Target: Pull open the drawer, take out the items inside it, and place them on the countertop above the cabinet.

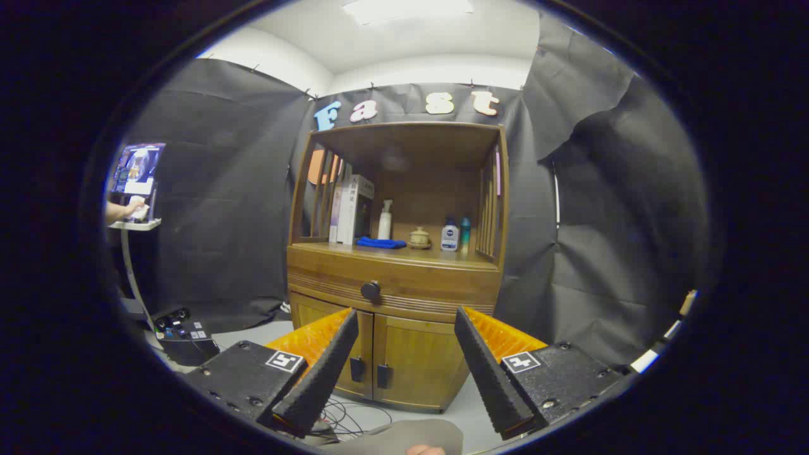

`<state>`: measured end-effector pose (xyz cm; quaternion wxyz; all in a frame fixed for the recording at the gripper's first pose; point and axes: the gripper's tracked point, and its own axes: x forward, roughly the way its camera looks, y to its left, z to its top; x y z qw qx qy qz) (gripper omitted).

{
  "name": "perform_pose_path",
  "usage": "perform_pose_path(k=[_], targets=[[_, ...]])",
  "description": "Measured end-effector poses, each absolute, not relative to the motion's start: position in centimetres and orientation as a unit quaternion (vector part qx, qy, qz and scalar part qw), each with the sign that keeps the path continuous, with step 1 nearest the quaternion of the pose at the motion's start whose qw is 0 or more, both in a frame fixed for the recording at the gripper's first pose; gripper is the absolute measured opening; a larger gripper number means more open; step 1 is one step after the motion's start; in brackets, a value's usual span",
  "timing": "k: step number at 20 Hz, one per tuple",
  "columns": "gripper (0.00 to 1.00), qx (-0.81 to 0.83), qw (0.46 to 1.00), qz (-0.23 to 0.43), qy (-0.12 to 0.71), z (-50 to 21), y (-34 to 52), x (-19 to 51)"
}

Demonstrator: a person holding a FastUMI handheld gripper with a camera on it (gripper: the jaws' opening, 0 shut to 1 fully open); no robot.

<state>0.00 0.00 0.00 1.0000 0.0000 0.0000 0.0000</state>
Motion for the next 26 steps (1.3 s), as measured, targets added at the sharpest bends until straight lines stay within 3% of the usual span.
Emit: perform_pose_path(k=[20,26], targets=[[0.99,-0.016,1.000,-0.011,-0.010,0.2,-0.7,0.4],[0.99,0.005,1.000,-0.012,-0.005,-0.4,-1.0,4.1]])
